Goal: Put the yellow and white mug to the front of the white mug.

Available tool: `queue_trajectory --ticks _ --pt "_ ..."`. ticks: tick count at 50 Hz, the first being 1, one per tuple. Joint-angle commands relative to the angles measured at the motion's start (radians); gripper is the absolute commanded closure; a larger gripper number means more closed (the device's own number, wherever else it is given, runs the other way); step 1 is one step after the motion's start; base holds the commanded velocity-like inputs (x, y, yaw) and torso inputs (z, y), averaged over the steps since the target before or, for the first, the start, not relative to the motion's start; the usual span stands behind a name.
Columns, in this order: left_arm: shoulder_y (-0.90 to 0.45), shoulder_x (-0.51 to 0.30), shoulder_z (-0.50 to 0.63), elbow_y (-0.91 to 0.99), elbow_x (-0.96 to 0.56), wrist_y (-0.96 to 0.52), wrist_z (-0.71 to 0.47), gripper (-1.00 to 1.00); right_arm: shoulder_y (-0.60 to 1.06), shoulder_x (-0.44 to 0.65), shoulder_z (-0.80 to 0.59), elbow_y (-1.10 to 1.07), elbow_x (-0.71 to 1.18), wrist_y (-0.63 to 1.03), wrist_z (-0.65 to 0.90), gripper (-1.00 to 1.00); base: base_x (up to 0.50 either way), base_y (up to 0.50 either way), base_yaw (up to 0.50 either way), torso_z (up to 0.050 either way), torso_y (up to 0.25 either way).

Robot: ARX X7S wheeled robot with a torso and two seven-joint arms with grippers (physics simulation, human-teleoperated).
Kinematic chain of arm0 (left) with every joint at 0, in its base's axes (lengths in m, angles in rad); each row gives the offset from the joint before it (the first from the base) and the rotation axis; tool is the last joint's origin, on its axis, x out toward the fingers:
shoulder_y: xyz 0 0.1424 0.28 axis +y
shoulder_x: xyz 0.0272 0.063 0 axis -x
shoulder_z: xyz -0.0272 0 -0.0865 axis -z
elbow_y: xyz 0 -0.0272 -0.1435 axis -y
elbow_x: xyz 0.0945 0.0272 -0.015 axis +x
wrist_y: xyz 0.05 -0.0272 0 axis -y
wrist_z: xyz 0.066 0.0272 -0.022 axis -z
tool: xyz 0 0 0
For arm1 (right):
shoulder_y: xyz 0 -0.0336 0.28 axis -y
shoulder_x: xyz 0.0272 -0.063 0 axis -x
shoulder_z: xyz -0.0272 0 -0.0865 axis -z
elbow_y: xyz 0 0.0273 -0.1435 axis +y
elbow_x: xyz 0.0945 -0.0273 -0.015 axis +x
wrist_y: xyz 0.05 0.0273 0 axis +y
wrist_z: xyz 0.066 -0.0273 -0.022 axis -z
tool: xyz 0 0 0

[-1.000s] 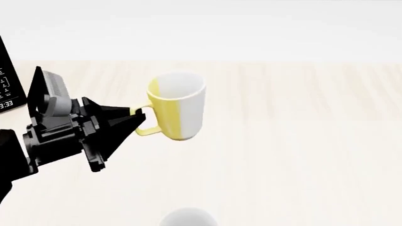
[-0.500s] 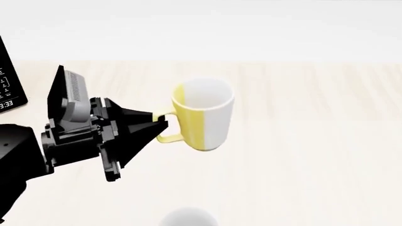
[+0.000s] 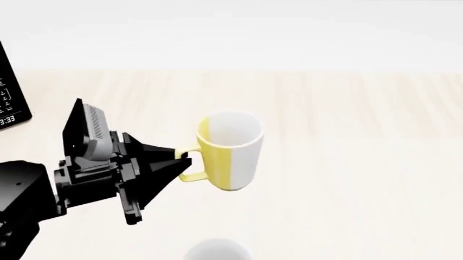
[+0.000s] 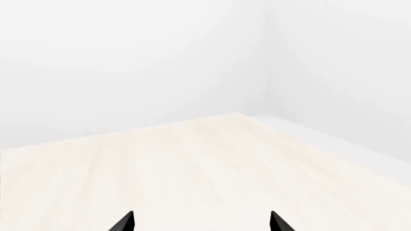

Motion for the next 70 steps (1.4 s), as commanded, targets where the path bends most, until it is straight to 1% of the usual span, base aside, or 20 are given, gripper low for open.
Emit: queue_trajectory --ticks 1,10,12,17,21,22,31,44,55,63,70 --pt "0.008 0.011 -0.003 -0.078 0.013 0.070 0.012 1.00 0.003 0.003 -0.007 0.002 -0.001 0.000 0.003 -1.00 0.00 0.00 0.00 0.000 0.000" --pt "0.003 0.039 -0.004 -0.204 0.030 0.163 0.038 1.00 0.005 0.006 -0.014 0.004 -0.002 0.000 0.005 -1.00 0.00 0.00 0.00 0.000 0.000" --pt "-0.004 0.058 -0.004 -0.280 0.045 0.221 0.046 1.00 0.006 0.007 -0.015 0.005 -0.002 0.000 0.006 -1.00 0.00 0.00 0.00 0.000 0.000" --pt "-0.027 0.089 -0.007 -0.420 0.056 0.301 0.079 1.00 0.007 0.007 -0.017 0.008 -0.002 -0.002 0.007 -1.00 0.00 0.00 0.00 0.000 0.000" --pt "-0.047 0.125 -0.009 -0.571 0.070 0.394 0.116 1.00 0.010 0.008 -0.021 0.011 -0.004 -0.001 0.007 -1.00 0.00 0.00 0.00 0.000 0.002" --pt "-0.046 0.127 -0.011 -0.581 0.074 0.404 0.115 1.00 0.010 0.008 -0.022 0.011 -0.003 -0.001 0.008 -1.00 0.00 0.00 0.00 0.000 0.000" --pt "-0.013 0.134 -0.079 -0.586 0.138 0.400 0.114 1.00 0.005 0.011 -0.024 0.004 -0.002 -0.002 0.012 -1.00 0.00 0.00 0.00 0.000 0.000" --pt "0.021 0.143 -0.241 -0.586 0.303 0.393 0.104 1.00 0.007 0.015 -0.029 0.005 -0.001 -0.003 0.015 -1.00 0.00 0.00 0.00 0.000 0.000" --pt "0.046 0.154 -0.363 -0.587 0.407 0.386 0.114 1.00 0.004 0.018 -0.032 0.000 0.000 -0.004 0.019 -1.00 0.00 0.00 0.00 0.000 0.001" --pt "0.066 0.164 -0.397 -0.587 0.476 0.383 0.099 1.00 0.005 0.020 -0.034 0.004 0.003 -0.007 0.020 -1.00 0.00 0.00 0.00 0.000 0.000" --pt "0.079 0.166 -0.418 -0.587 0.503 0.376 0.089 1.00 0.002 0.023 -0.035 -0.001 0.005 -0.008 0.022 -1.00 0.00 0.00 0.00 0.000 0.000"
